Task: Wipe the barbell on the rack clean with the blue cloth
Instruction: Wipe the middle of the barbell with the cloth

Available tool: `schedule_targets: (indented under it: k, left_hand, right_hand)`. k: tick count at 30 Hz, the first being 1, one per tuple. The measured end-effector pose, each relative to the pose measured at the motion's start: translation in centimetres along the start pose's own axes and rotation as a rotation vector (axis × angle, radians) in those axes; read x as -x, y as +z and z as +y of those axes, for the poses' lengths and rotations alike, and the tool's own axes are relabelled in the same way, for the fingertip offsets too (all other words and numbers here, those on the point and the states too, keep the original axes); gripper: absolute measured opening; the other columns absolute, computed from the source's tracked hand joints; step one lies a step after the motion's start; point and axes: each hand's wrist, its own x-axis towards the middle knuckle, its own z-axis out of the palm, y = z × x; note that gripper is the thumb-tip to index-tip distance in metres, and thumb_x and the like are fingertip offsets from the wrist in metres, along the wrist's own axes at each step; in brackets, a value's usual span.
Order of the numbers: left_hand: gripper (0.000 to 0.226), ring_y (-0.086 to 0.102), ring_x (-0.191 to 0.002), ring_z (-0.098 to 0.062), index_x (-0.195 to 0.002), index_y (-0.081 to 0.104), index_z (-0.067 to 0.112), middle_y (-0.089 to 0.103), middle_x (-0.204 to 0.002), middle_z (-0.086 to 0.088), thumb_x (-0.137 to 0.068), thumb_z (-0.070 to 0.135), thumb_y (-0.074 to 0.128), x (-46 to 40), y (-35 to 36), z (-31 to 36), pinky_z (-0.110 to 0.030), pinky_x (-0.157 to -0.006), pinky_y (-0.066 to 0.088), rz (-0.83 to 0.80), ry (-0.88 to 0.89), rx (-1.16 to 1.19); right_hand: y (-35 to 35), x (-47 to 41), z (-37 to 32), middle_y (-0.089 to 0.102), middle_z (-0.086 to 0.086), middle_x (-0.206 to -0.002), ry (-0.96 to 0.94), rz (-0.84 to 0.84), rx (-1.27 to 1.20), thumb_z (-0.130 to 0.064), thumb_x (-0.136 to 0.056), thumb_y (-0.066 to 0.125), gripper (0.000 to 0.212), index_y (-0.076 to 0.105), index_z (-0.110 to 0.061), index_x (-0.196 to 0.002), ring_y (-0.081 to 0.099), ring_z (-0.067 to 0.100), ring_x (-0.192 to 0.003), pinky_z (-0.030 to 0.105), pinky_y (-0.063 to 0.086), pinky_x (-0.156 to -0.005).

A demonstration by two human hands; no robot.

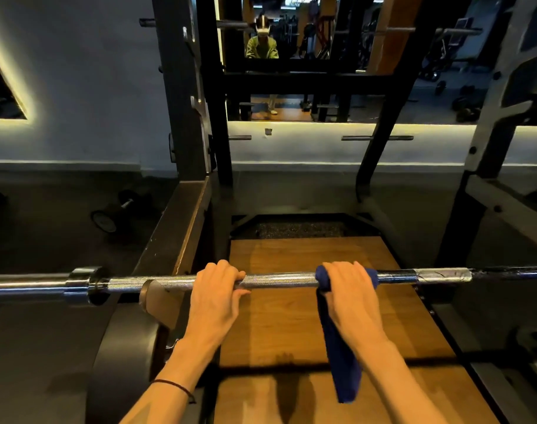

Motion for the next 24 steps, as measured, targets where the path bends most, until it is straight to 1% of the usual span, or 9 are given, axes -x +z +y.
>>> schedule_targets:
  k: [2, 4, 7, 10, 13, 16, 18, 20, 24]
  left_hand:
    - [0.038, 0.033, -0.074, -0.008, -0.087, 0.056, 0.017, 0.05, -0.084, 0.003, -0.067, 0.012, 0.088, 0.0, -0.1, 0.4, -0.026, -0.067, 0.028, 0.005, -0.027, -0.029]
    - [0.042, 0.036, -0.072, -0.012, -0.084, 0.053, 0.018, 0.049, -0.082, 0.003, -0.064, 0.01, 0.089, 0.1, -0.1, 0.8, -0.027, -0.065, 0.028, -0.013, -0.033, -0.06]
    - [0.044, 0.041, -0.069, -0.014, -0.081, 0.054, 0.019, 0.051, -0.081, 0.002, -0.059, 0.012, 0.091, -0.3, -0.1, 1.1, -0.027, -0.062, 0.03, -0.067, -0.076, -0.12]
    - [0.047, 0.05, -0.072, -0.018, -0.095, 0.063, 0.021, 0.056, -0.086, 0.001, -0.058, 0.021, 0.092, -1.5, -0.7, 1.2, -0.032, -0.06, 0.041, -0.172, -0.075, -0.173]
    - [0.043, 0.048, -0.084, -0.018, -0.113, 0.064, 0.025, 0.051, -0.097, 0.002, -0.078, 0.045, 0.077, -2.4, -1.2, 0.7, -0.033, -0.067, 0.041, -0.249, 0.071, -0.26]
    - [0.036, 0.041, -0.092, -0.015, -0.124, 0.062, 0.027, 0.044, -0.104, 0.003, -0.096, 0.048, 0.054, -2.1, -1.5, 0.3, -0.03, -0.075, 0.04, -0.29, 0.037, -0.129]
    - [0.035, 0.042, -0.095, -0.01, -0.13, 0.058, 0.027, 0.045, -0.112, 0.005, -0.1, 0.044, 0.049, -2.0, -1.5, 0.3, -0.027, -0.08, 0.038, -0.315, 0.018, -0.058]
    - [0.032, 0.05, -0.099, -0.012, -0.129, 0.056, 0.027, 0.051, -0.118, 0.006, -0.102, 0.041, 0.047, -2.0, -1.5, 0.5, -0.028, -0.083, 0.037, -0.314, 0.037, -0.025]
    - [0.026, 0.056, -0.1, -0.013, -0.127, 0.048, 0.027, 0.058, -0.11, 0.01, -0.102, 0.034, 0.049, -2.2, -1.6, 0.9, -0.029, -0.087, 0.032, -0.341, 0.007, -0.032]
  right_hand:
    - [0.6, -0.2, -1.3, 0.048, -0.012, -0.075, 0.026, -0.002, 0.034, -0.016, -0.07, 0.081, 0.034, 0.052, -0.03, -0.079, 0.05, 0.018, -0.071, 0.033, 0.036, -0.072]
    - [1.1, -0.5, -3.9, 0.058, -0.007, -0.082, -0.009, -0.003, 0.033, -0.023, -0.07, 0.087, 0.033, 0.059, -0.027, -0.088, 0.057, 0.021, -0.077, 0.037, 0.043, -0.078]
    - [1.9, -1.2, -9.1, 0.064, 0.003, -0.107, -0.133, -0.059, 0.015, -0.029, -0.088, 0.073, 0.03, 0.059, -0.019, -0.113, 0.06, 0.027, -0.099, 0.042, 0.045, -0.095]
    - [2.4, -1.8, -11.6, 0.063, -0.001, -0.099, -0.198, -0.063, -0.02, -0.023, -0.083, 0.076, 0.028, 0.056, -0.022, -0.103, 0.062, 0.023, -0.091, 0.038, 0.048, -0.086]
    - [2.9, -1.6, -9.0, 0.063, -0.004, -0.095, -0.285, -0.051, -0.135, -0.027, -0.069, 0.083, 0.047, 0.057, -0.023, -0.108, 0.062, 0.021, -0.086, 0.036, 0.052, -0.081]
    - [1.9, -0.8, -6.8, 0.068, 0.001, -0.098, -0.284, -0.009, -0.12, -0.024, -0.055, 0.095, 0.067, 0.064, -0.016, -0.113, 0.067, 0.024, -0.087, 0.038, 0.058, -0.081]
    - [1.5, -0.5, -5.6, 0.069, 0.004, -0.092, -0.22, 0.08, -0.09, -0.015, -0.053, 0.096, 0.058, 0.068, -0.014, -0.104, 0.068, 0.028, -0.083, 0.043, 0.056, -0.086]
    - [1.5, -0.1, -3.3, 0.067, 0.003, -0.091, -0.116, 0.161, -0.085, -0.004, -0.056, 0.091, 0.053, 0.068, -0.012, -0.103, 0.066, 0.029, -0.083, 0.04, 0.042, -0.097]
    - [2.3, 0.8, -0.5, 0.061, -0.002, -0.101, -0.058, 0.122, -0.019, -0.006, -0.063, 0.085, 0.054, 0.063, -0.017, -0.111, 0.059, 0.025, -0.093, 0.04, 0.034, -0.101]
